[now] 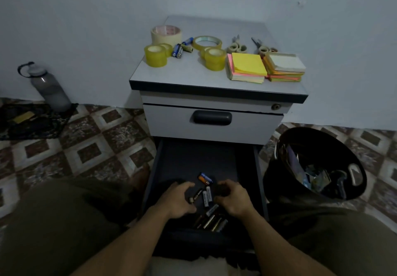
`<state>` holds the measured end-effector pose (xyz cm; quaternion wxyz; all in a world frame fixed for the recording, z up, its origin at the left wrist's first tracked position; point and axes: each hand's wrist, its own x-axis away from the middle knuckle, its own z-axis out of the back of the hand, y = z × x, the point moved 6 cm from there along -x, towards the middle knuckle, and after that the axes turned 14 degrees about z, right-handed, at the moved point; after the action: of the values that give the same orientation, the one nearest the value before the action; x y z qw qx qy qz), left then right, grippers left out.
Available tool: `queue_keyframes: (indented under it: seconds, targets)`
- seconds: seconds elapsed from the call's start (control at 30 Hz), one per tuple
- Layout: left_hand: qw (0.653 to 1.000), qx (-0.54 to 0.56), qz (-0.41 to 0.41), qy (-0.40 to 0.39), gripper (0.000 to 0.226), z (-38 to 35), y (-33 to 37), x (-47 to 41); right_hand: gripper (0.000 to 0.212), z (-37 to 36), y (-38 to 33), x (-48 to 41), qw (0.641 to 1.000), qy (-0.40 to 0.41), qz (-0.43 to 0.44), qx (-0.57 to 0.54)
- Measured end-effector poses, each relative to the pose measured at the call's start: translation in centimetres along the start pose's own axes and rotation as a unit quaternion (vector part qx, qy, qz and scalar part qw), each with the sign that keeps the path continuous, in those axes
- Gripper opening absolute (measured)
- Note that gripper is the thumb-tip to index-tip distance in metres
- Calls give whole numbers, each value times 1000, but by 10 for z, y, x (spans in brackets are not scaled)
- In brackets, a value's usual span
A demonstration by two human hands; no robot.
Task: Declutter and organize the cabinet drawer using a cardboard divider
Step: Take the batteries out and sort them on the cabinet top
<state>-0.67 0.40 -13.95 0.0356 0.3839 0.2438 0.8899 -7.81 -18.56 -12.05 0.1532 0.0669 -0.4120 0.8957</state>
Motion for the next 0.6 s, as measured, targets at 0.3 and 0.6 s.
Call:
queue_keyframes:
  seconds: [0.3,0.6]
  targets:
    - [994,-68,-76,47,72,-16,9,-19,82,-33,2,-14,985,-77,79,131]
    - [991,-23,-114,73,80,-3,23,-40,49,-35,9,-25,994,7,55,98]
